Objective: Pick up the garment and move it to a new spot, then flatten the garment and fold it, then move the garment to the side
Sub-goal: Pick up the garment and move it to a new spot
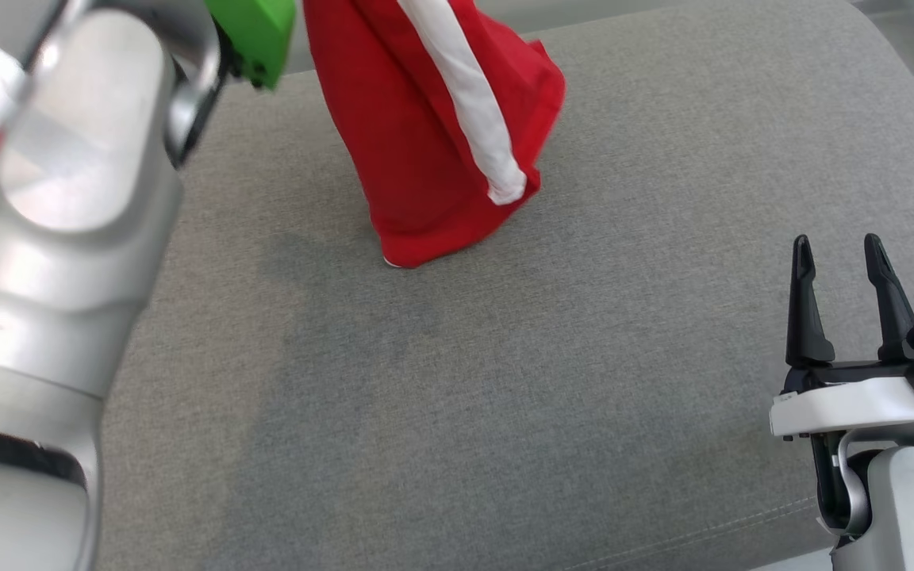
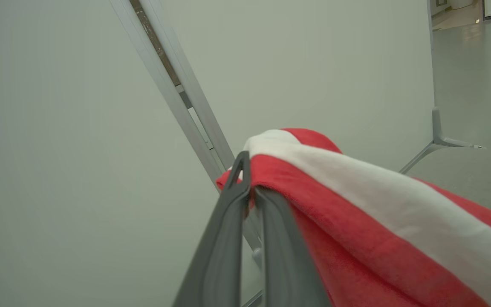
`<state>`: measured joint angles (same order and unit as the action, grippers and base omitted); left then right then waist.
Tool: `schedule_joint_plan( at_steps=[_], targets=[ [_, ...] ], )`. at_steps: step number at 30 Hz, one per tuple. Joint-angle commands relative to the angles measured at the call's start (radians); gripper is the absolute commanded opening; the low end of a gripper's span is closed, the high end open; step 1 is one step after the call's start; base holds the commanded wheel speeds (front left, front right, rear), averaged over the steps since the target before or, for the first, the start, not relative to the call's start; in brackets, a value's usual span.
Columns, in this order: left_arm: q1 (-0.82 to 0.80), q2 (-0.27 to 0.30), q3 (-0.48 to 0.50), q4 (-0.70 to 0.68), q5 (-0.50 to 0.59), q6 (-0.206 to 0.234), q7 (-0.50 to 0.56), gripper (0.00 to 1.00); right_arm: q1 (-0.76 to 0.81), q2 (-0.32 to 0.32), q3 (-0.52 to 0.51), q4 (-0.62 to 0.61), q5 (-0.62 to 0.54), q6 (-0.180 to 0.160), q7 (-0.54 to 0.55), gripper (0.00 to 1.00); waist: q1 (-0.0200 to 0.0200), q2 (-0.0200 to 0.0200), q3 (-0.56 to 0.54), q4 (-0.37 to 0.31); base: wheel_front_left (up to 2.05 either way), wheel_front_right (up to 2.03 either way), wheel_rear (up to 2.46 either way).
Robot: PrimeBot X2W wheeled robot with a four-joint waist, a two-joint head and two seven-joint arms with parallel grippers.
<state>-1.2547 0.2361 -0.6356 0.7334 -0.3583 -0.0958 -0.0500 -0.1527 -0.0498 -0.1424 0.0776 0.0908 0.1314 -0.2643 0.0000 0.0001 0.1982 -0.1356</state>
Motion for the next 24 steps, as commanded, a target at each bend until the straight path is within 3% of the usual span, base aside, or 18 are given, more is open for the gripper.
schedule_joint_plan(
  at_steps=[1,6,13,24],
  targets=[
    [0.073,-0.01,0.004,0.002,-0.022,0.012,-0.012,0.0,0.002,-0.001,0.004,0.005,0.008,-0.001,0.0,1.0,0.0,-0.0001,0.007,-0.022,0.0,0.0,0.0],
    [0.283,-0.032,0.002,0.021,-0.068,0.046,-0.061,0.0,-0.012,-0.001,0.011,0.007,0.019,-0.001,0.0,1.0,0.0,-0.0001,0.022,-0.022,0.0,0.0,0.0],
    [0.503,-0.02,-0.024,0.025,-0.061,0.105,-0.155,0.0,-0.005,-0.001,0.017,0.01,0.018,-0.002,0.0,1.0,0.0,-0.0001,0.03,0.004,0.0,0.0,0.0],
    [0.751,0.018,-0.054,-0.141,-0.024,0.203,-0.208,0.0,0.019,-0.002,0.039,0.023,0.003,-0.001,0.0,1.0,0.0,-0.0001,-0.011,0.058,0.0,0.0,0.0]
  ],
)
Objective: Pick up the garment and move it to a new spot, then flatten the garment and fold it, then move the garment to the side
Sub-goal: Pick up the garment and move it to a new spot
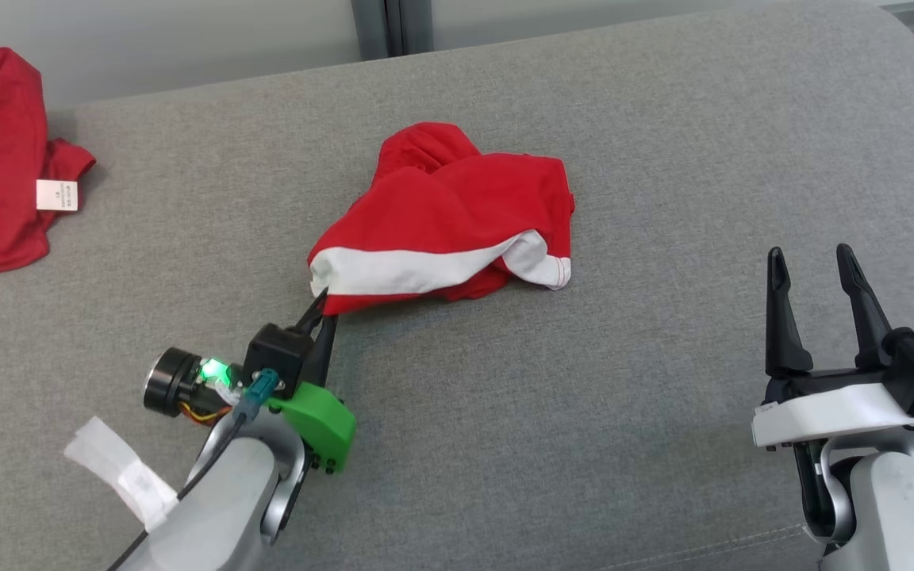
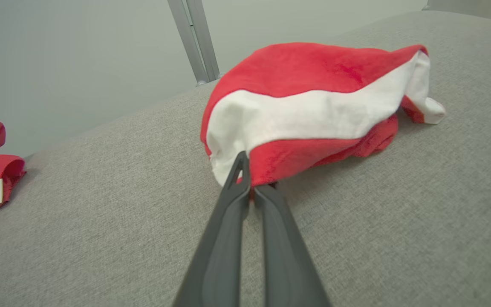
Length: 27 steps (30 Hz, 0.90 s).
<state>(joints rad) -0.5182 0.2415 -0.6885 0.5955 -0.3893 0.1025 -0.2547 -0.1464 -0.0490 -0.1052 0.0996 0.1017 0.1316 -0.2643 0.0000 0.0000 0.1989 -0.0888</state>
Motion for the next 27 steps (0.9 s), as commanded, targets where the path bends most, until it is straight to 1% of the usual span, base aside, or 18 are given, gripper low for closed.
schedule_joint_plan(
  at_steps=[1,7,9,12,17,18,19,20,21,27],
  targets=[
    [0.036,0.026,-0.002,-0.019,0.013,0.018,-0.004,0.0,0.015,-0.002,0.005,0.003,-0.009,-0.002,0.0,1.0,0.0,0.0,-0.017,0.015,0.0,0.0,0.0],
    [0.118,0.092,0.016,-0.104,0.047,0.1,-0.009,0.0,0.024,-0.003,0.013,0.011,-0.011,-0.002,0.0,1.0,0.0,0.0,-0.034,0.027,0.0,0.0,0.0],
    [0.143,0.103,0.013,-0.126,0.049,0.112,-0.009,0.0,0.029,-0.003,0.014,0.015,-0.012,-0.002,0.0,1.0,0.0,0.0,-0.04,0.028,0.0,0.0,0.0],
    [0.178,0.09,-0.001,-0.143,0.036,0.106,-0.009,0.0,0.038,-0.003,0.018,0.02,-0.015,-0.002,0.0,1.0,0.0,0.0,-0.049,0.028,0.0,0.0,0.0],
    [0.23,0.029,-0.013,-0.124,-0.017,0.083,-0.01,0.0,0.043,-0.003,0.031,0.032,-0.016,-0.002,0.0,1.0,0.0,0.0,-0.065,0.024,0.0,0.0,0.0],
    [0.238,0.015,-0.007,-0.119,-0.03,0.079,-0.011,0.15,0.043,-0.003,0.034,0.035,-0.015,-0.002,0.0,1.0,0.0,0.0,-0.068,0.022,0.0,0.0,0.0],
    [0.244,0.004,-0.001,-0.117,-0.04,0.073,-0.011,0.4,0.043,-0.003,0.037,0.036,-0.015,-0.002,0.0,1.0,0.0,0.0,-0.07,0.021,0.0,0.0,0.0],
    [0.252,-0.008,0.007,-0.116,-0.055,0.069,-0.012,0.77,0.044,-0.003,0.038,0.038,-0.015,-0.002,0.0,1.0,0.0,0.0,-0.072,0.021,0.0,0.0,0.0],
    [0.259,-0.017,0.016,-0.119,-0.067,0.063,-0.011,1.0,0.044,-0.003,0.039,0.038,-0.015,-0.002,0.0,1.0,0.0,0.0,-0.073,0.021,0.0,0.0,0.0],
    [0.307,-0.033,0.114,-0.205,-0.089,0.029,-0.011,1.0,0.05,-0.003,0.031,0.039,-0.021,-0.002,0.0,1.0,0.0,0.0,-0.085,0.029,0.0,0.0,0.0]
  ],
)
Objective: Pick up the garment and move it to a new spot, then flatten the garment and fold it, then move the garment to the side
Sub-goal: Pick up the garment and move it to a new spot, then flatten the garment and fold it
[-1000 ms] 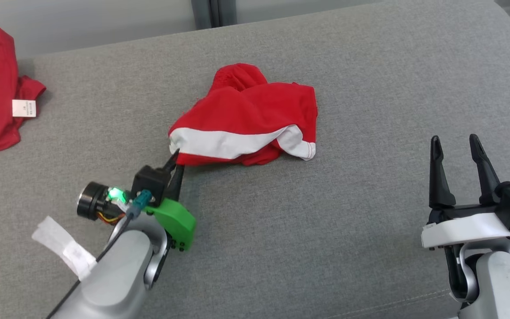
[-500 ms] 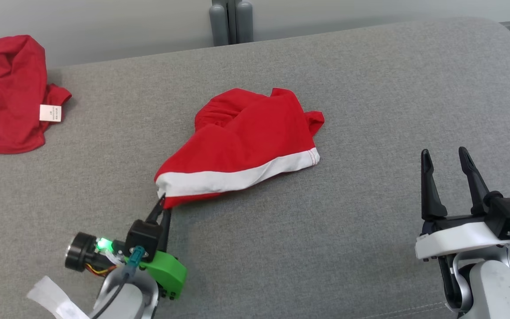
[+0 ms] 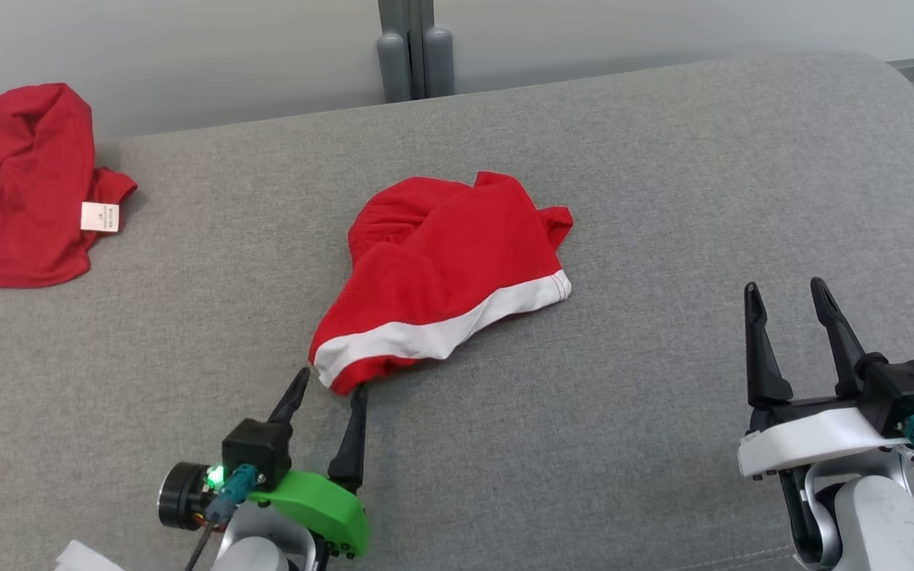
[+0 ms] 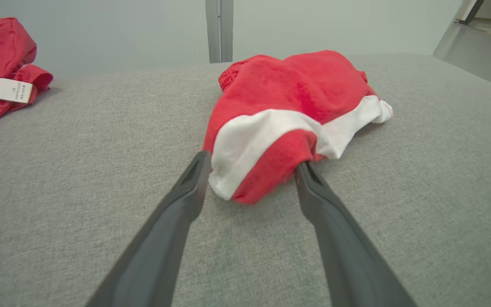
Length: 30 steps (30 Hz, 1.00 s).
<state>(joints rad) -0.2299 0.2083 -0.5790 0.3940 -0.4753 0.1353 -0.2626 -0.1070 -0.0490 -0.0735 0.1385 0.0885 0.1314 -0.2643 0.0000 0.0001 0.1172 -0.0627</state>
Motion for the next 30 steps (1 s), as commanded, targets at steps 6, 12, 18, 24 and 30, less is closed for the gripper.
schedule_joint_plan(
  at_steps=[6,12,18,24,30],
  targets=[
    [0.09,-0.014,0.128,-0.132,-0.003,-0.041,-0.002,1.0,0.02,-0.003,-0.01,0.002,-0.01,-0.001,0.0,1.0,0.0,-0.0001,-0.031,0.02,0.0,0.0,0.0],
    [0.154,-0.045,0.237,-0.206,0.017,-0.063,-0.002,1.0,0.028,-0.002,-0.013,0.005,-0.011,-0.001,0.0,1.0,0.0,-0.0001,-0.074,0.037,0.0,0.0,0.0],
    [0.212,-0.083,0.352,-0.19,0.043,-0.085,-0.002,1.0,0.041,-0.002,-0.005,0.012,-0.001,-0.001,0.0,1.0,0.0,-0.0001,-0.108,0.047,0.0,0.0,0.0],
    [0.254,-0.127,0.452,-0.152,0.071,-0.125,-0.002,1.0,0.048,-0.003,0.015,0.025,0.023,-0.002,0.0,1.0,0.0,-0.0001,-0.117,0.053,0.0,0.0,0.0],
    [0.258,-0.15,0.502,-0.123,0.096,-0.158,-0.002,1.0,0.05,-0.003,0.039,0.045,0.041,-0.002,0.0,1.0,0.0,-0.0001,-0.119,0.062,0.0,0.0,0.0]
  ],
)
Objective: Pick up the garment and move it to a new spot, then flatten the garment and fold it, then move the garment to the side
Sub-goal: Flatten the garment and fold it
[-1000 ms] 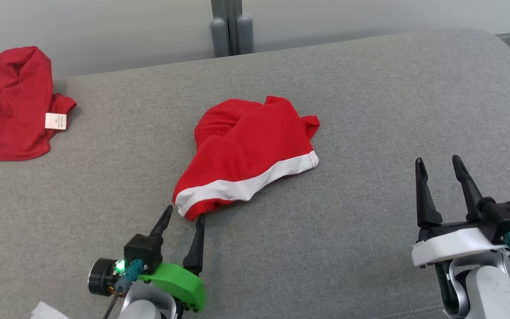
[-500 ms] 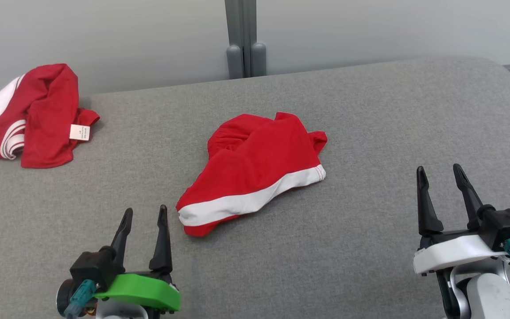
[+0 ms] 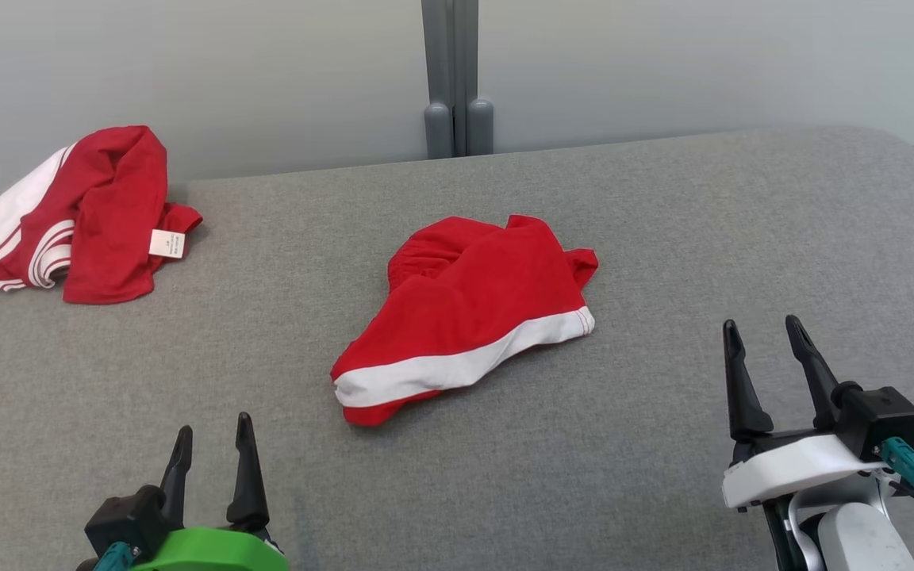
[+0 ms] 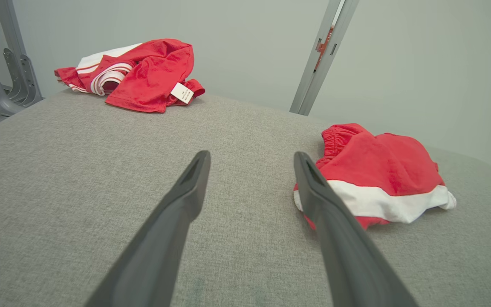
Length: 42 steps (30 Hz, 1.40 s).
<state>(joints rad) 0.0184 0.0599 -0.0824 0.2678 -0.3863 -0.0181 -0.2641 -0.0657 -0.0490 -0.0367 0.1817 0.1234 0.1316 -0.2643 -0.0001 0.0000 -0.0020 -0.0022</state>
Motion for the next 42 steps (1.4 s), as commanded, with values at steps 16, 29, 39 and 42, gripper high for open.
schedule_joint_plan(
  at_steps=[16,29,39,42],
  targets=[
    [-0.009,-0.009,0.013,0.01,0.018,-0.014,-0.001,1.0,-0.002,-0.003,0.02,0.028,0.004,-0.002,0.0,1.0,0.0001,0.0,0.004,0.01,0.0,0.0,0.0],
    [-0.066,-0.009,-0.054,0.1,0.035,-0.018,-0.001,1.0,-0.014,-0.003,0.03,0.027,0.0,-0.002,0.0,1.0,0.0001,0.0,0.03,0.007,0.0,0.0,0.0],
    [-0.276,-0.008,-0.16,0.378,0.029,-0.019,0.0,1.0,-0.046,-0.003,0.054,0.028,-0.012,-0.002,0.0,1.0,0.0001,0.0,0.093,-0.034,0.0,0.0,0.0],
    [-0.332,-0.008,-0.178,0.465,0.016,-0.014,-0.001,1.0,-0.049,-0.003,0.055,0.027,-0.018,-0.002,0.0,1.0,0.0001,0.0,0.111,-0.047,0.0,0.0,0.0]
  ],
)
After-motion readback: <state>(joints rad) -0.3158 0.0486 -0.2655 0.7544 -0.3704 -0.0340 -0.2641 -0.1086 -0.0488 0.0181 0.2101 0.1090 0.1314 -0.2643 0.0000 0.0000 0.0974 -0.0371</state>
